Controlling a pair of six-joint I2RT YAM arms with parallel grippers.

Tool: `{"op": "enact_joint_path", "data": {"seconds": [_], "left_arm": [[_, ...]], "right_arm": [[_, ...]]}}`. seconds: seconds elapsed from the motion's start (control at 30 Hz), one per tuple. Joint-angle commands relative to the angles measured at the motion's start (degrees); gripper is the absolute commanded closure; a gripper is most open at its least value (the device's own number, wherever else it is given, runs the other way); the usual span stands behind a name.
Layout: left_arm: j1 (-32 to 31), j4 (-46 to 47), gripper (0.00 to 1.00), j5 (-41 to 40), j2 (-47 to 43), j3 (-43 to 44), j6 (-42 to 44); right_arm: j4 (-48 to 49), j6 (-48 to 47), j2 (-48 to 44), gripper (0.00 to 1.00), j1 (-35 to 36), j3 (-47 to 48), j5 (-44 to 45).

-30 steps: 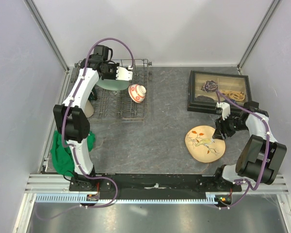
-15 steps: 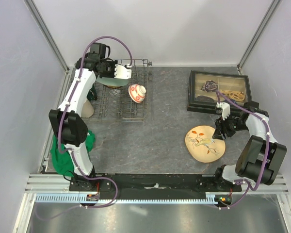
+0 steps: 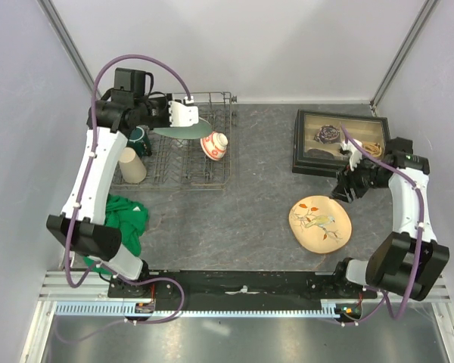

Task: Unload the mixed dishes from the dish rack
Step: Pick up the plate from the dish rack.

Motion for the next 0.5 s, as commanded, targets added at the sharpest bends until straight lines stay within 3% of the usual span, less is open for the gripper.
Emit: {"op": "enact_joint_path", "data": {"seconds": [0.0,0.13,0.27,0.37,0.47], "left_arm": [[-1.26,3.44,0.99,9.46,-7.11,-1.69,-11.16],[-2.23,3.35,0.98,14.99,-10.55,-5.29,-16.8],[-2.58,4.49,0.99,19.39,-12.31,-9.07,-22.86],[-2.75,4.76,0.98,23.0,-12.58,-10.66,-27.09],[-3.02,5.46,0.98,27.39,-12.93,-12.76,-28.85]], "right_arm": [[-3.0,3.76,-4.06,0.34,4.15,6.37,-7.16],[2.7,14.04,-6.88,0.3,10.47,8.41,-9.54],[16.21,27.14,-10.13,0.25,16.72,8.5,-10.07],[24.91,35.49,-12.07,0.04,22.68,8.67,-9.37],[31.36,41.99,-11.99,0.02,29.63,8.76,-6.74]]}}
